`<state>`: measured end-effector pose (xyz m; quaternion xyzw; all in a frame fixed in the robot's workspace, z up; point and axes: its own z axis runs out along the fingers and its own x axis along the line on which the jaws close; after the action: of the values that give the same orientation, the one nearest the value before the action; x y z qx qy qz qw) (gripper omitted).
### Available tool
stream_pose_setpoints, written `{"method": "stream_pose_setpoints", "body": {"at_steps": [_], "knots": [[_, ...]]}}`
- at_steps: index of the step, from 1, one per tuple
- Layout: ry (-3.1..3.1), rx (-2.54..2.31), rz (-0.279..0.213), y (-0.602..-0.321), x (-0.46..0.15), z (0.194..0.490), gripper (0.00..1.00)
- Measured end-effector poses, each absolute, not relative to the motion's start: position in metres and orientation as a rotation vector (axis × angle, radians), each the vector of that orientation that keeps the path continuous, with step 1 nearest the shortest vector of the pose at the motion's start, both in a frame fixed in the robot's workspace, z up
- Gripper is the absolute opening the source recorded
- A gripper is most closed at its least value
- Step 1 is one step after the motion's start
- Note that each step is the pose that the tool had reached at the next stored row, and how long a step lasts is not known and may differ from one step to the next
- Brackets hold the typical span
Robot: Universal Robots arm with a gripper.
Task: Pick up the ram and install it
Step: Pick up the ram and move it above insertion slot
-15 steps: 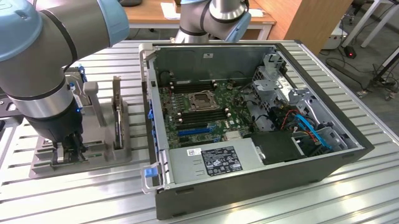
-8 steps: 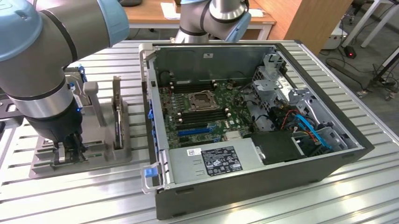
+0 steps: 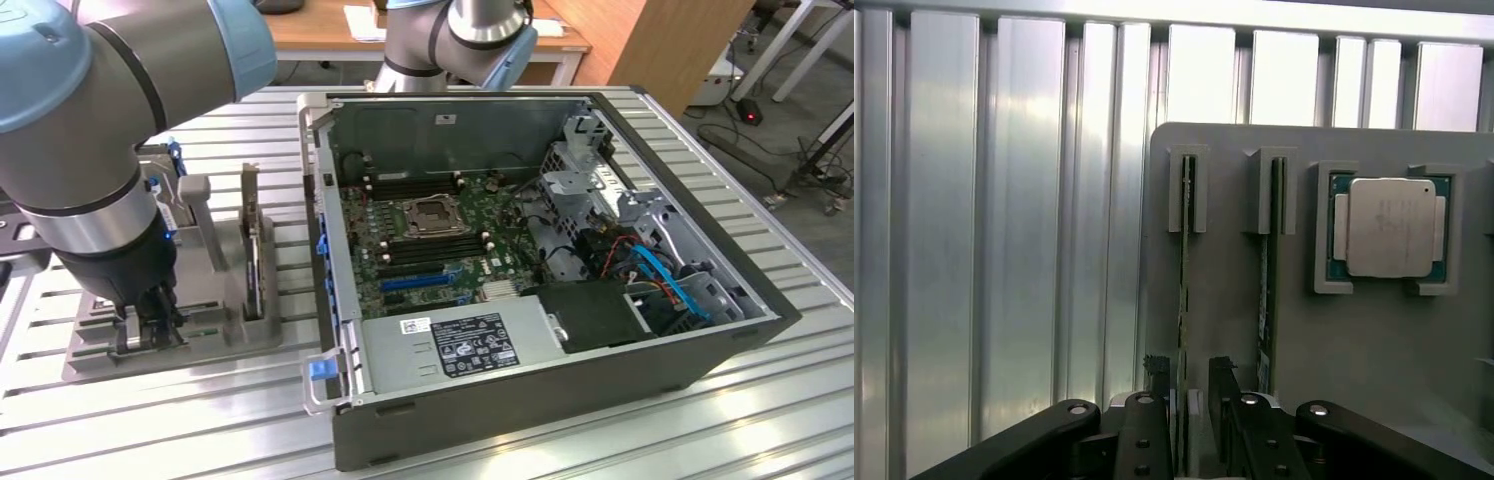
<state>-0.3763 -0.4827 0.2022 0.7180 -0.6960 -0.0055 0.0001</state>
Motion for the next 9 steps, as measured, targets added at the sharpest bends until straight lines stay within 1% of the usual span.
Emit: {"method": "stream_pose_setpoints", "body": {"at_steps": [9], "knots": [[-2.185,2.256,-0.017,-0.483,-0.3763,0.2013,0.29]]}}
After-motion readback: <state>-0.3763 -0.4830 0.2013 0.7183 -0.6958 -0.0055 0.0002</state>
